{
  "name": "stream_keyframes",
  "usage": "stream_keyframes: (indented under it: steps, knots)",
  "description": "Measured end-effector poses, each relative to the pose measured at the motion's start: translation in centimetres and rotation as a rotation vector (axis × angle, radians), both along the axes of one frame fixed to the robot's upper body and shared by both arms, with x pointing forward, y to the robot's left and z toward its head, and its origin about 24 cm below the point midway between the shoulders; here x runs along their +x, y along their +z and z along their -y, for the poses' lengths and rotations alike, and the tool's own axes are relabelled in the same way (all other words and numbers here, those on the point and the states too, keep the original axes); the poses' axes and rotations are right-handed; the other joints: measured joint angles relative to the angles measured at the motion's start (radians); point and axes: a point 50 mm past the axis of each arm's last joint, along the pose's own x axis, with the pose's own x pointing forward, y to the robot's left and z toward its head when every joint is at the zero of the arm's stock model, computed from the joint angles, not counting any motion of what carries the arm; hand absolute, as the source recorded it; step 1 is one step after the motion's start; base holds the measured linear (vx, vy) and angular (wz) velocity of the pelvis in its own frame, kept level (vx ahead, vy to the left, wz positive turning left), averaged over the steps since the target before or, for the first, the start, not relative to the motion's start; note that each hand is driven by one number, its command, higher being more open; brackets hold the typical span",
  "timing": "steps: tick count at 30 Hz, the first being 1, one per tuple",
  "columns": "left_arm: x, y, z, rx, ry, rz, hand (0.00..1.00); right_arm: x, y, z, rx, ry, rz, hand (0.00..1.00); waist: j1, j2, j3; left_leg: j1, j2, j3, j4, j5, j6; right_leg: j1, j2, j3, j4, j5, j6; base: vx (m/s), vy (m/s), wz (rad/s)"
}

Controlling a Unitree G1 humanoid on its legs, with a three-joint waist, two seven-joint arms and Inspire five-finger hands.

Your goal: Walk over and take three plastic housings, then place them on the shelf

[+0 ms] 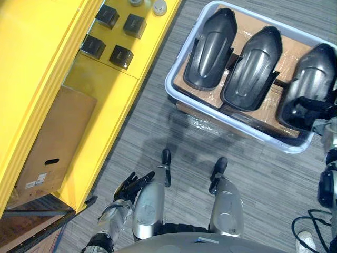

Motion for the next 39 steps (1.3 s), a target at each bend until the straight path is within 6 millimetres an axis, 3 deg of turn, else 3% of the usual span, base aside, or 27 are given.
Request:
stream_keyframes:
  steps: [6, 10, 18, 24, 28, 30, 31, 34, 39]
  knots:
    - [0.0, 0.0, 0.0, 0.001, 0.001, -0.003, 1.00, -0.4, -0.2, 0.4, 0.036, -0.041, -0.039, 0.00, -0.001, 0.000, 0.000, 0.004, 0.003, -0.008, -0.003, 0.009, -0.003, 0.002, 0.002, -0.006, 0.012, -0.004, -0.006, -0.01, -0.006, 0.03]
    - [-0.1, -0.1, -0.1, 0.004, 0.004, -0.008, 1.00, 0.0, -1.8, -0.6, 0.096, -0.050, -0.064, 0.00, 0.000, -0.001, 0.000, 0.023, 0.008, -0.012, -0.019, 0.018, -0.004, 0.023, 0.001, -0.014, 0.006, -0.003, -0.006, -0.02, -0.009, 0.06]
    - [-1.2, -0.2, -0.5, 0.052, 0.025, -0.015, 1.00, -1.3, -3.3, -0.4, 0.145, -0.232, -0.046, 0.00, 0.005, -0.012, 0.003, 0.149, 0.018, 0.005, -0.095, 0.027, -0.008, 0.155, 0.026, -0.017, -0.096, 0.016, 0.006, 0.03, -0.008, -0.04]
    - [-1.9, 0.6, -1.1, 0.060, 0.055, 0.058, 1.00, -1.1, -1.1, -2.2, -0.056, -0.135, 0.162, 0.00, -0.048, -0.058, -0.025, 0.229, 0.015, 0.009, -0.163, 0.040, -0.022, 0.241, 0.036, -0.032, -0.185, 0.047, 0.012, 0.09, -0.012, -0.03]
    - [-0.2, 3.5, -1.5, 0.034, 0.103, 0.230, 1.00, -1.3, -1.0, -6.3, -0.192, -0.011, 0.283, 0.00, -0.044, -0.119, -0.142, 0.276, 0.023, 0.033, -0.215, 0.039, -0.023, 0.293, 0.057, -0.031, -0.269, 0.066, 0.014, 0.12, -0.026, -0.08]
    - [1.6, 6.1, -1.5, 0.009, 0.134, 0.377, 1.00, -1.9, -0.8, -9.0, -0.244, 0.065, 0.367, 0.00, -0.041, -0.150, -0.204, 0.309, 0.027, 0.042, -0.238, 0.037, -0.028, 0.322, 0.063, -0.036, -0.291, 0.066, 0.015, 0.09, -0.029, -0.06]
    - [2.1, 7.0, -1.4, 0.000, 0.142, 0.422, 1.00, -2.1, -0.6, -9.7, -0.262, 0.084, 0.393, 0.00, -0.041, -0.155, -0.211, 0.321, 0.027, 0.044, -0.244, 0.036, -0.028, 0.332, 0.063, -0.038, -0.291, 0.066, 0.015, 0.08, -0.015, -0.02]
    - [4.6, 12.7, -0.4, -0.033, 0.103, 0.703, 1.00, -3.0, 0.3, -13.0, -0.382, 0.197, 0.509, 0.00, -0.044, -0.168, -0.258, 0.352, 0.024, 0.047, -0.256, 0.036, -0.029, 0.358, 0.059, -0.047, -0.293, 0.066, 0.015, 0.02, 0.001, 0.00]
    - [5.6, 17.0, 1.8, -0.089, 0.010, 0.903, 1.00, -2.9, -0.6, -16.6, -0.364, 0.325, 0.564, 0.00, -0.043, -0.155, -0.309, 0.377, 0.019, 0.056, -0.272, 0.036, -0.028, 0.376, 0.056, -0.046, -0.302, 0.067, 0.017, -0.01, 0.009, -0.03]
